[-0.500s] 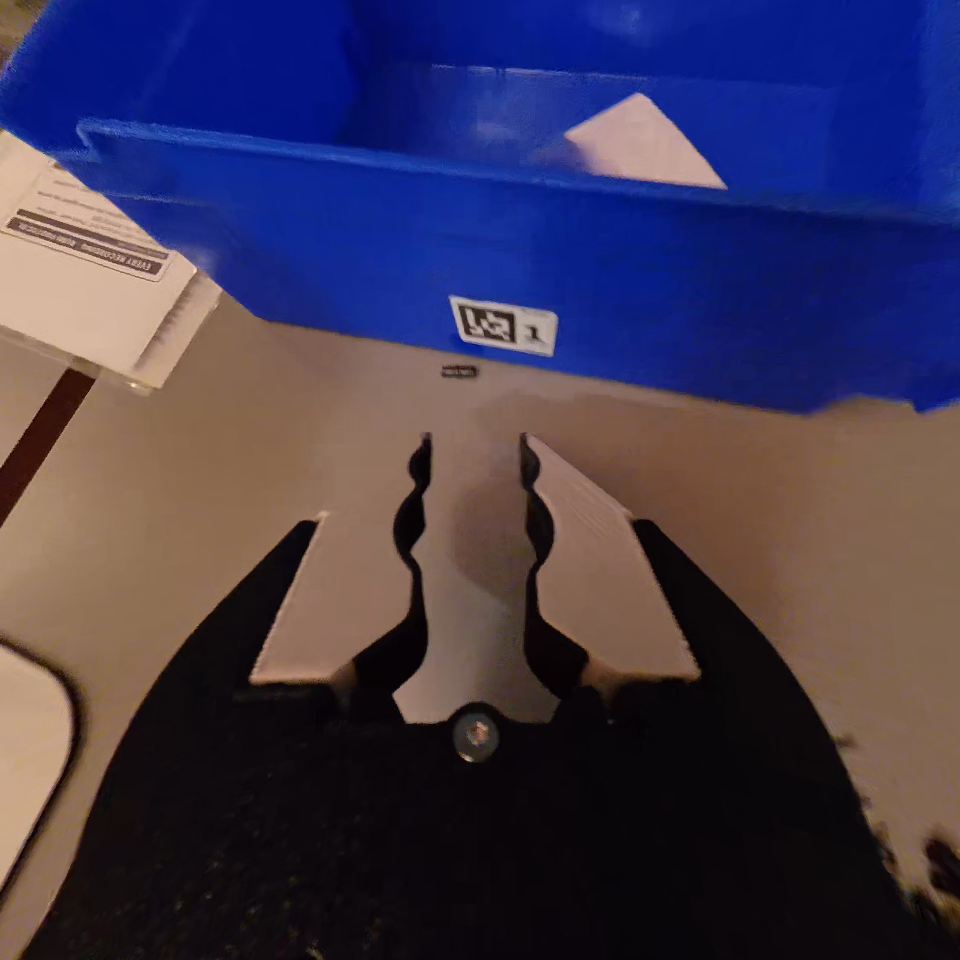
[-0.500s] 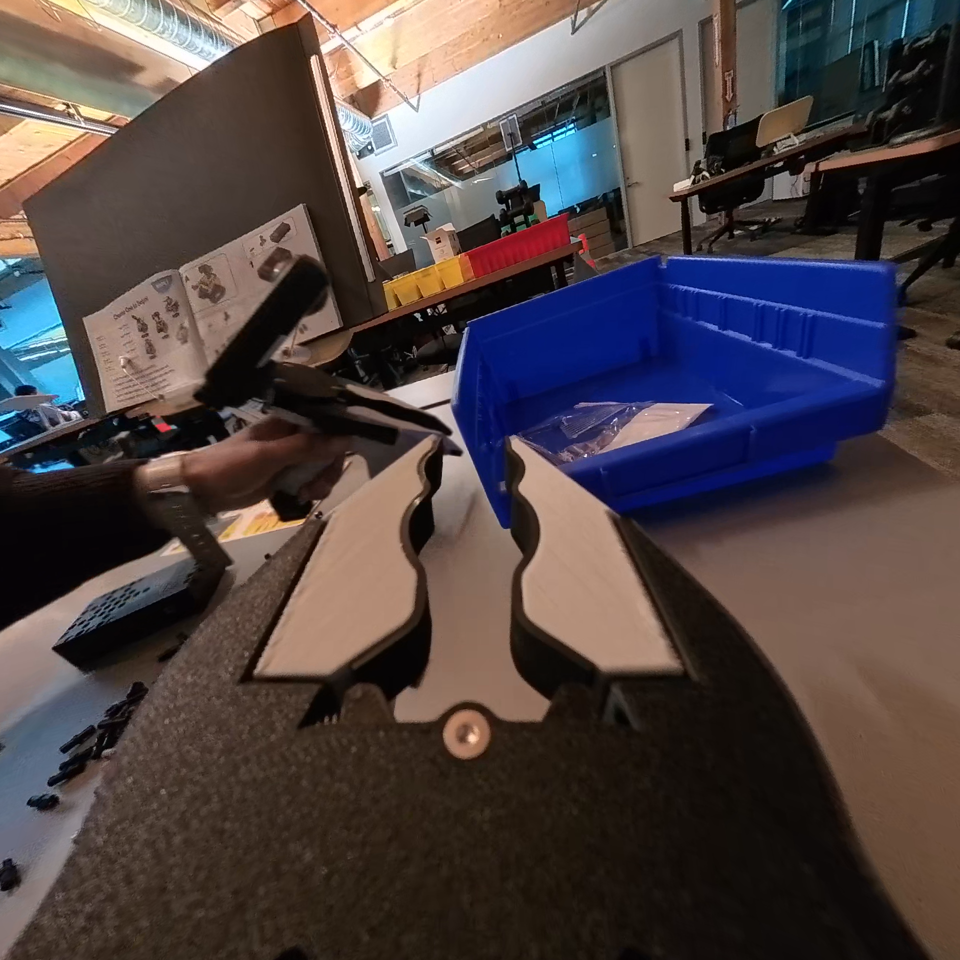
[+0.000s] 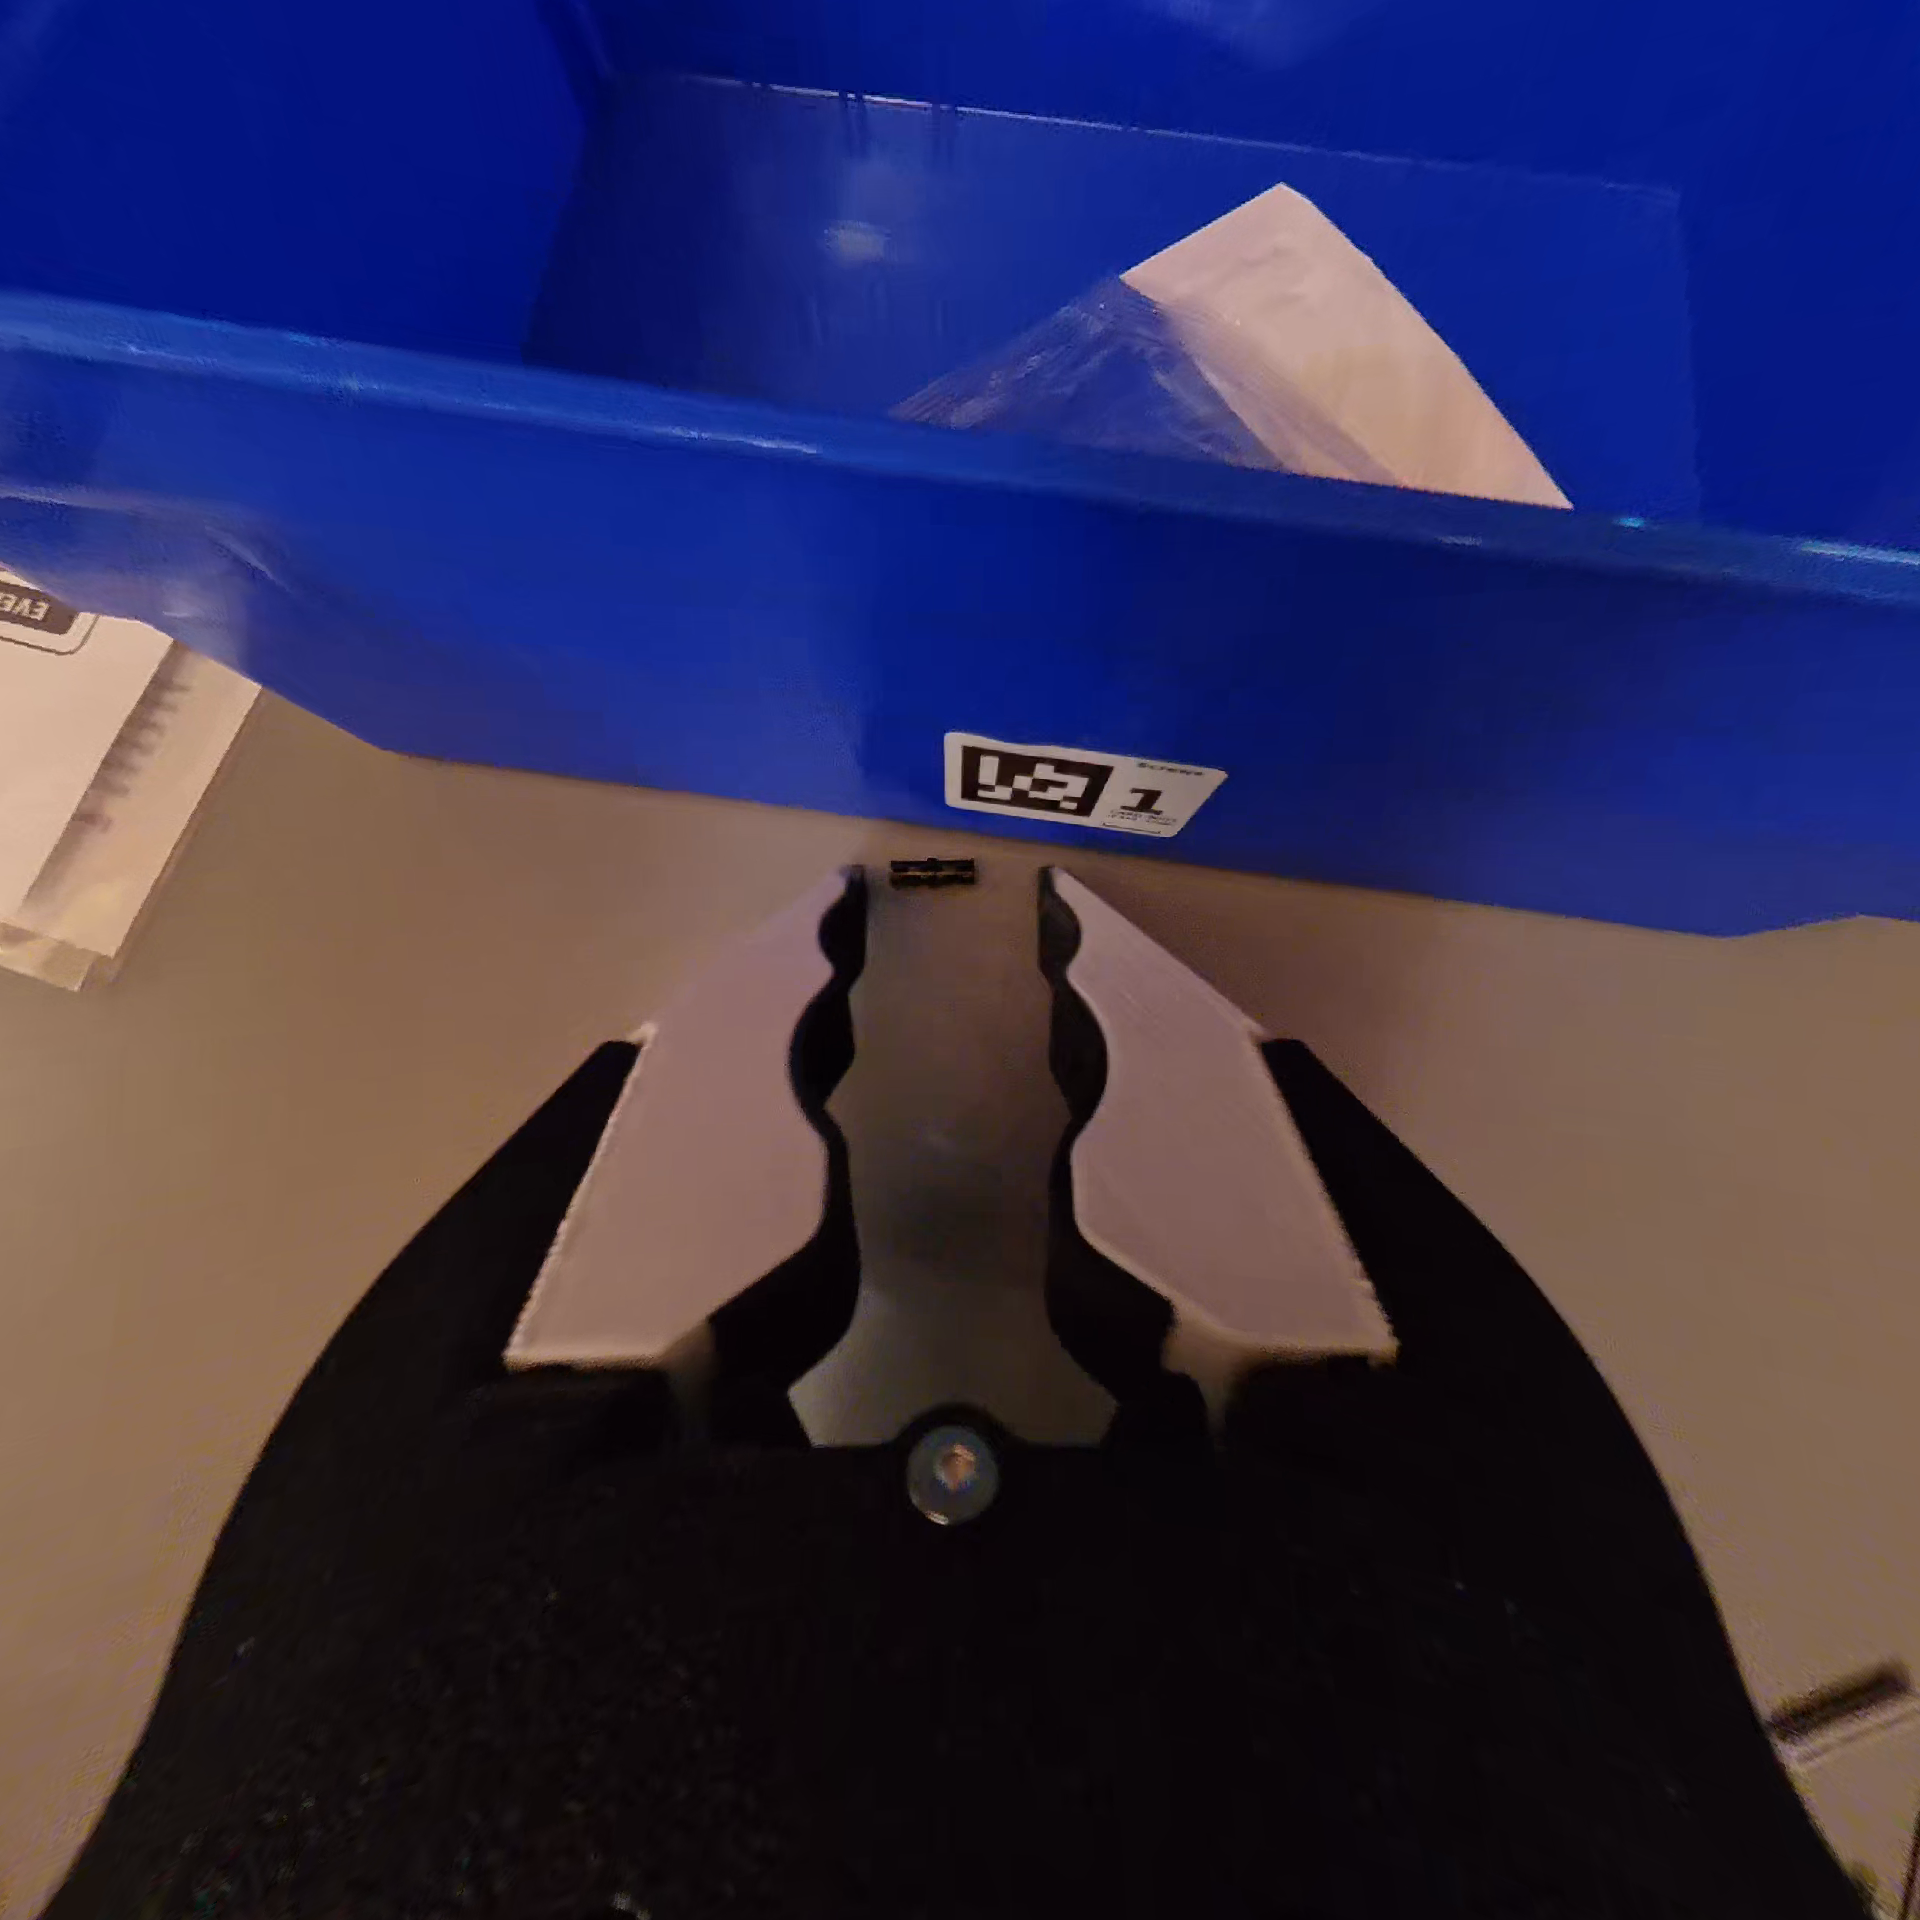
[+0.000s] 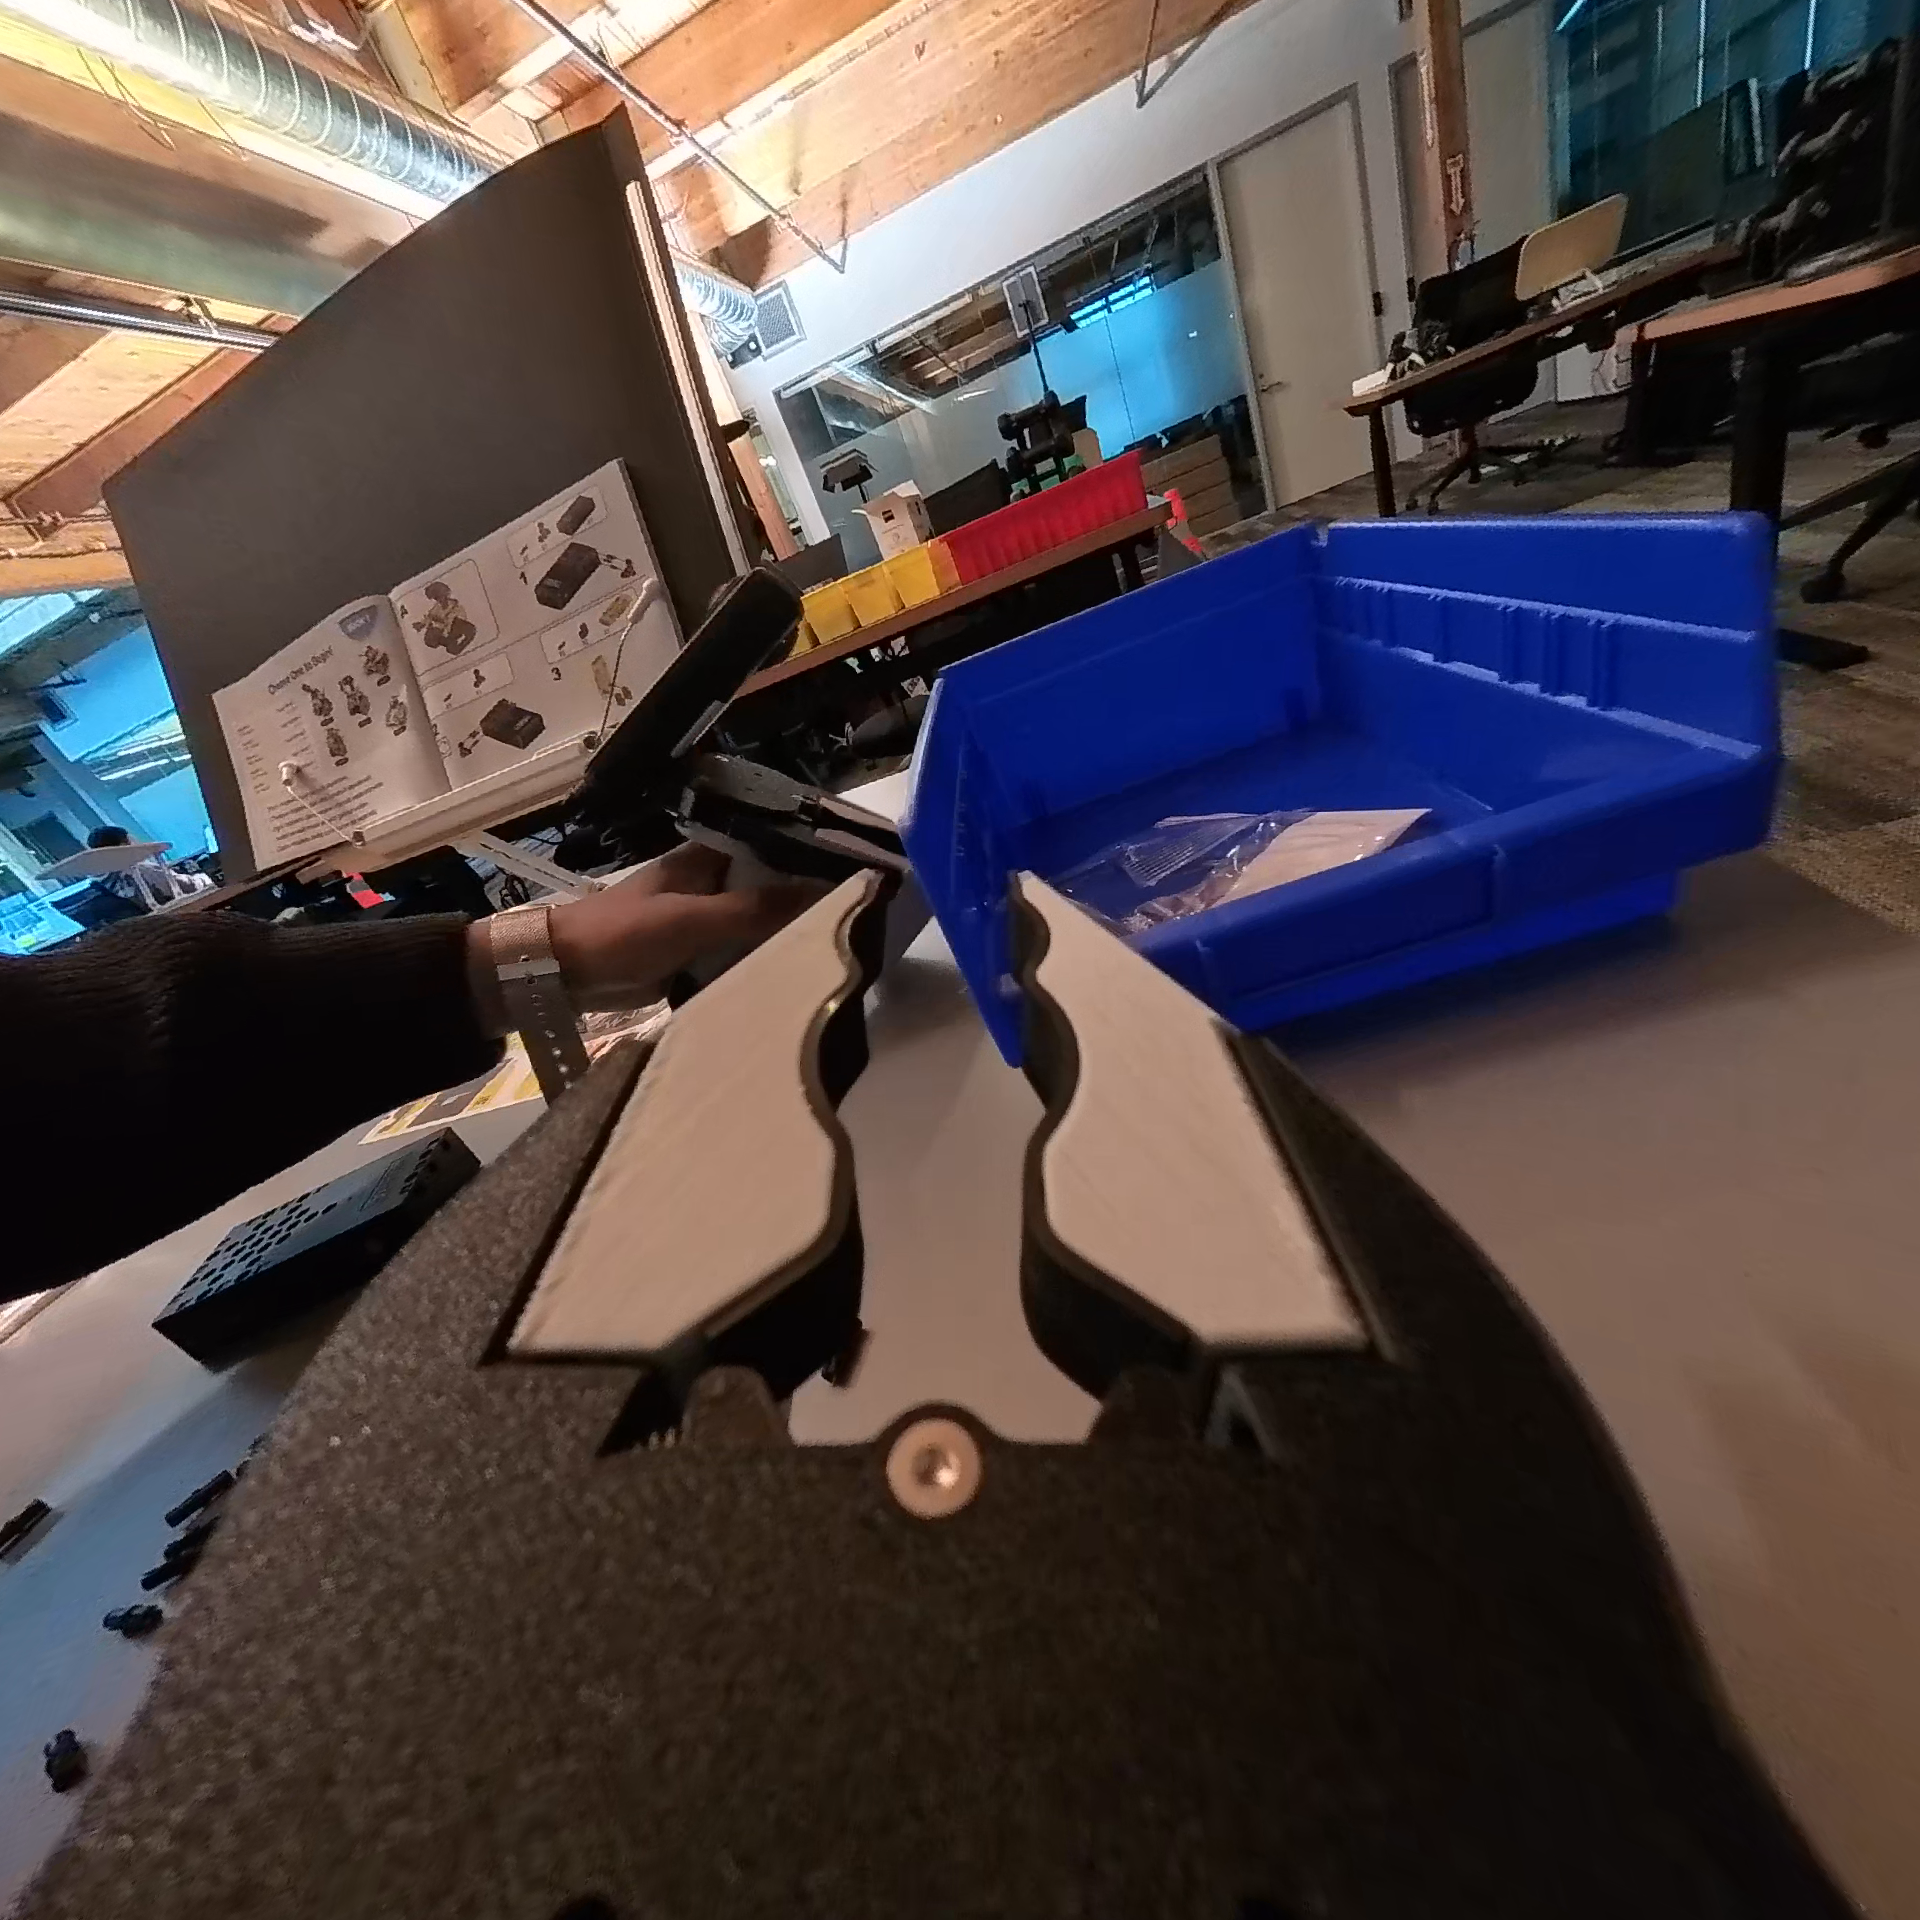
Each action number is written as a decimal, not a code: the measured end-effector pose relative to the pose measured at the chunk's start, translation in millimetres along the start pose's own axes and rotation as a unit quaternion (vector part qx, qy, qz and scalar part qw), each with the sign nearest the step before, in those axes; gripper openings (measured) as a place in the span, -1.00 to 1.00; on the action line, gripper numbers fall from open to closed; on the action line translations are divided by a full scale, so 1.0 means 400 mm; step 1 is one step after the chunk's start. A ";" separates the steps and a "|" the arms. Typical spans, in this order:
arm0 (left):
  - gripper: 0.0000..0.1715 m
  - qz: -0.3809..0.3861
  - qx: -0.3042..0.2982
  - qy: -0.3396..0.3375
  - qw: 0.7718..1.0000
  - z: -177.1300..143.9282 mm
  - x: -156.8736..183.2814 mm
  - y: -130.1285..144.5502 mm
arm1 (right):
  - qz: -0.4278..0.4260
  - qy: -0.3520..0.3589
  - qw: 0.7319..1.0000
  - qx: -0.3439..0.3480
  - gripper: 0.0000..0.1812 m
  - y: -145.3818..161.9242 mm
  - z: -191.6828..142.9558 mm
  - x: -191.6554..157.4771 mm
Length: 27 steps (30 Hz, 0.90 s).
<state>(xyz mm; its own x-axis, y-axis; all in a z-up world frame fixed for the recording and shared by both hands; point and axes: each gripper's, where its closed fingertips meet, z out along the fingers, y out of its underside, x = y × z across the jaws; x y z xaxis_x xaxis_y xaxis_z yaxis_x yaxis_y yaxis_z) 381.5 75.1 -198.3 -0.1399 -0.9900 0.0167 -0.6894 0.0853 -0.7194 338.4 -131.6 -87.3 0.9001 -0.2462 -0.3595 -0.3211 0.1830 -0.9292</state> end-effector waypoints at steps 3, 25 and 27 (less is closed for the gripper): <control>-0.83 0.004 -0.004 -0.003 1.000 -0.002 -0.004 0.004 | 0.001 0.000 1.000 0.000 -0.75 0.000 0.000 0.001; -0.84 0.089 -0.088 0.135 0.983 -0.405 0.363 0.281 | 0.000 0.000 1.000 -0.001 -0.75 0.001 0.000 0.000; -0.83 0.091 -0.094 0.131 0.983 -0.413 0.374 0.307 | -0.001 0.001 1.000 -0.002 -0.75 0.001 0.001 0.000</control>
<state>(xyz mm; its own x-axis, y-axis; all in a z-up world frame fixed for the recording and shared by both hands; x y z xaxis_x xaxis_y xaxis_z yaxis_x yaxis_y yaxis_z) 158.5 -44.0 -169.6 -0.4332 -0.8962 0.0956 -0.7519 0.3009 -0.5866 338.1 -131.2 -87.8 0.9004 -0.2483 -0.3571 -0.3200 0.1779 -0.9306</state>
